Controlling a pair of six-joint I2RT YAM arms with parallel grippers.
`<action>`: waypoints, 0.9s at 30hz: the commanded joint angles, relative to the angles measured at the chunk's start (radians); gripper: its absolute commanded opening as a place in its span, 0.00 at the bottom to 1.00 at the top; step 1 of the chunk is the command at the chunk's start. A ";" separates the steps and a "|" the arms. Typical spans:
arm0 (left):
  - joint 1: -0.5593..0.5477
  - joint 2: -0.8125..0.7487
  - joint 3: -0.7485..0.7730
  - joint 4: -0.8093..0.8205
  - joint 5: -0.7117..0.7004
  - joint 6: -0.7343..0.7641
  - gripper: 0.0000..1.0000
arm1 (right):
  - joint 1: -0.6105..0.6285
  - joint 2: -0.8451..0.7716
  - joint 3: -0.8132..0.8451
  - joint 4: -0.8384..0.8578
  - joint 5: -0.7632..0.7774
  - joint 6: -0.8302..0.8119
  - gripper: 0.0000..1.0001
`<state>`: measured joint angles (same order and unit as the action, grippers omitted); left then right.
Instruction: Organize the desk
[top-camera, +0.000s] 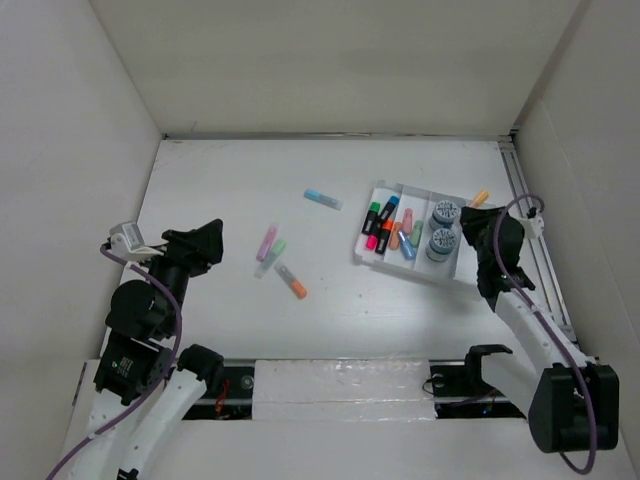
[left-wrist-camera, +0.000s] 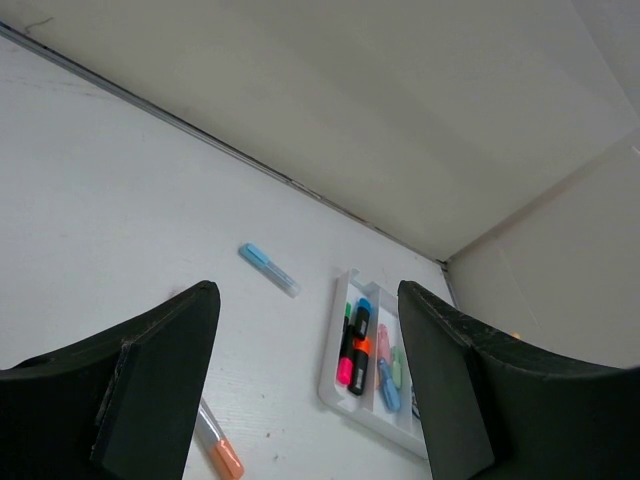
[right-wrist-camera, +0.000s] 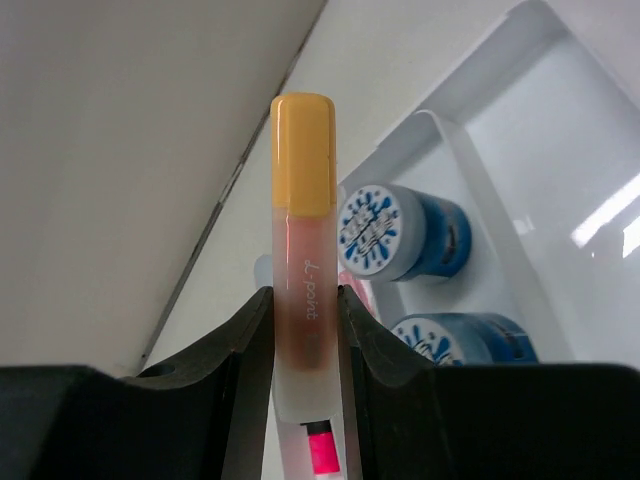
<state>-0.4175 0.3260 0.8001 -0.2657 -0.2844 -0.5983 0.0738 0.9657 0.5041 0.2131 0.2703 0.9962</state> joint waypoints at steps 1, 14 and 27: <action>-0.003 0.005 -0.004 0.049 0.017 0.018 0.68 | -0.135 0.013 -0.024 0.061 -0.172 0.053 0.04; -0.003 0.005 -0.002 0.052 0.019 0.020 0.68 | -0.535 0.273 -0.091 0.275 -0.701 0.114 0.26; -0.003 0.015 -0.002 0.057 0.021 0.020 0.68 | -0.559 0.277 -0.081 0.263 -0.714 0.094 0.55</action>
<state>-0.4175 0.3294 0.7994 -0.2646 -0.2726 -0.5915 -0.4778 1.3075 0.4122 0.4507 -0.4702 1.1107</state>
